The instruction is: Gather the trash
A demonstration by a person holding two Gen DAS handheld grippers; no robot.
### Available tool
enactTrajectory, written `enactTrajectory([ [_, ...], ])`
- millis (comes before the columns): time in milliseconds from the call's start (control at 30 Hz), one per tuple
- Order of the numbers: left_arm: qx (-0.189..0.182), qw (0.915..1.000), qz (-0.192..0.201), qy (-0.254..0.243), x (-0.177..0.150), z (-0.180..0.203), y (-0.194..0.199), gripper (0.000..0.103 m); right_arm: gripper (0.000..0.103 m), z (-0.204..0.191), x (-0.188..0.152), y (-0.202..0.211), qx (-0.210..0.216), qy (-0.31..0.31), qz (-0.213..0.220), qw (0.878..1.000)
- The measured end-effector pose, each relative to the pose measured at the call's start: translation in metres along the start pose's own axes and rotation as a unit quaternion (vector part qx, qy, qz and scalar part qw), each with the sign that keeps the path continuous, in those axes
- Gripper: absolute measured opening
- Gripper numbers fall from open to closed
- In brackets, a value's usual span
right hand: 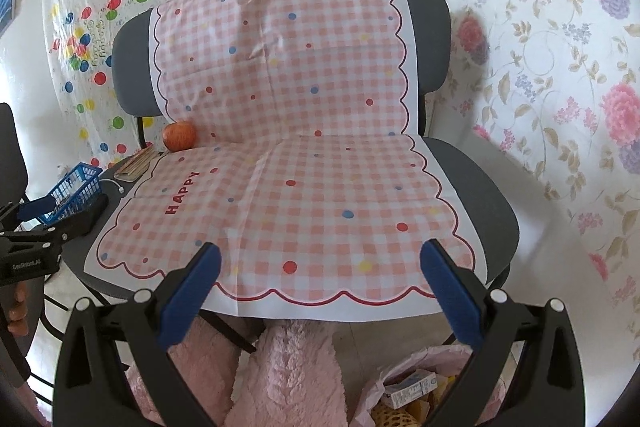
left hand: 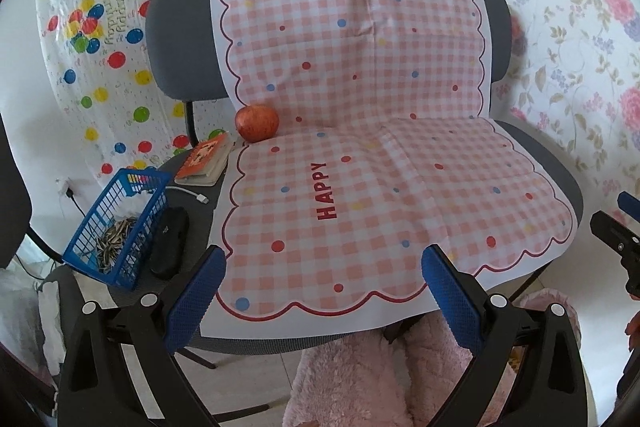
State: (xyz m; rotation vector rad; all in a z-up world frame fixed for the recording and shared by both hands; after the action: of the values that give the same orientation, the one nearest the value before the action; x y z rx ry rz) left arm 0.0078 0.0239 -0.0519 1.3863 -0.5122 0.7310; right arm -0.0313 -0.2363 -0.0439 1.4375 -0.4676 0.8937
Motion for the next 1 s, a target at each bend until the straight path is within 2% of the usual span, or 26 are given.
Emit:
enactTrajectory([
  [1000,0.002,1.0000,0.003,0.003,0.0025,-0.0045,-0.0015,0.097,0.098,0.0008,-0.0027,-0.0014,-0.001,-0.008,-0.003,1.000],
])
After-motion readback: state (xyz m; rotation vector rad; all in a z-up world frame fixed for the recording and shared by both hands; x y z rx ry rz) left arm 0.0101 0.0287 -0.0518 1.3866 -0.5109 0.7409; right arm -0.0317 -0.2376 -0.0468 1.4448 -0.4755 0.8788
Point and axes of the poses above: each gripper's, at about its wrist camera, not at the fingertips, and y roughly against the way its jaws point, z to its right, x to its top, the point moved 3 cm from there along -y, roughly the way its jaws point, and after that the axes turned 15 degrees about y, right-handed, at the moved point
